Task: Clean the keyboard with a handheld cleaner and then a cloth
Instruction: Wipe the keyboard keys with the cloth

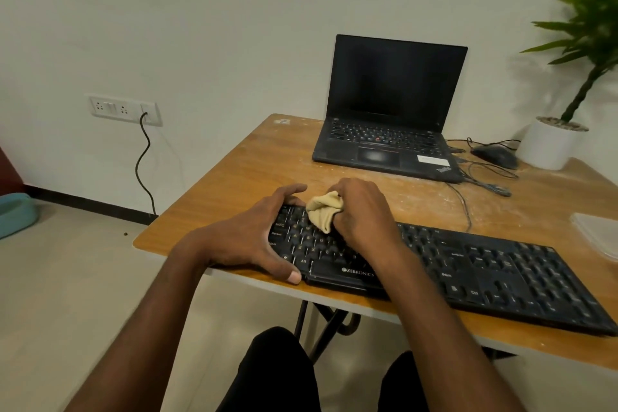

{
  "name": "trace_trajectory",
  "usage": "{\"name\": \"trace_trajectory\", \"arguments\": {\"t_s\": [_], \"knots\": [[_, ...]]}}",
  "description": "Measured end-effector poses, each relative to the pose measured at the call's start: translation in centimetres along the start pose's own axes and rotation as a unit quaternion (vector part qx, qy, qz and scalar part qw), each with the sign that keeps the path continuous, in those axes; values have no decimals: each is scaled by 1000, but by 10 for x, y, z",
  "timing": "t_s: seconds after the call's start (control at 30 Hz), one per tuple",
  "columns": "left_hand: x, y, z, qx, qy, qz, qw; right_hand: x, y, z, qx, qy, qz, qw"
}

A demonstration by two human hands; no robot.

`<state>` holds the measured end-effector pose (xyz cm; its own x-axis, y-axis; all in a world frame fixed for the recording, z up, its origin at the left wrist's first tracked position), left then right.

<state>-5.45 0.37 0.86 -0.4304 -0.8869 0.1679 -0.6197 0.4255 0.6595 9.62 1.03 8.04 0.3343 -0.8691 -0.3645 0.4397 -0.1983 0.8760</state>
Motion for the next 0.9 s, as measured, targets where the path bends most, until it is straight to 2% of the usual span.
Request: {"name": "trace_trajectory", "arguments": {"t_s": [0.13,0.27,0.43,0.53,0.67,0.9], "knots": [[0,1,0,5,-5,-5,1000,14,19,-31,-1,-38,-32,999],[2,1,-2,0,-1,-5,1000,5,9,-12,17,-15,-46,999],[3,2,-1,6,9,-10,1000,-9,-9,12,16,16,-27,999],[3,2,-2,4,5,-8,1000,-3,0,-5,-15,6,2,1000],[2,2,-1,10,1,-4,1000,14,24,-42,-15,-40,-15,999],[2,1,-2,2,15,-4,1000,-2,1,0,-24,10,-19,999]]}}
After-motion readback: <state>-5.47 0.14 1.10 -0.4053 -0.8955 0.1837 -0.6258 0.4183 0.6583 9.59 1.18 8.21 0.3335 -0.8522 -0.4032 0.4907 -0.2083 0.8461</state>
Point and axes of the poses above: each hand's wrist, its own x-axis away from the middle knuckle, its own y-axis out of the back of the hand, z = x × y, the point moved 9 cm from there along -x, towards the middle knuckle, and after that the axes turned 10 degrees about y, right-handed, at the moved point
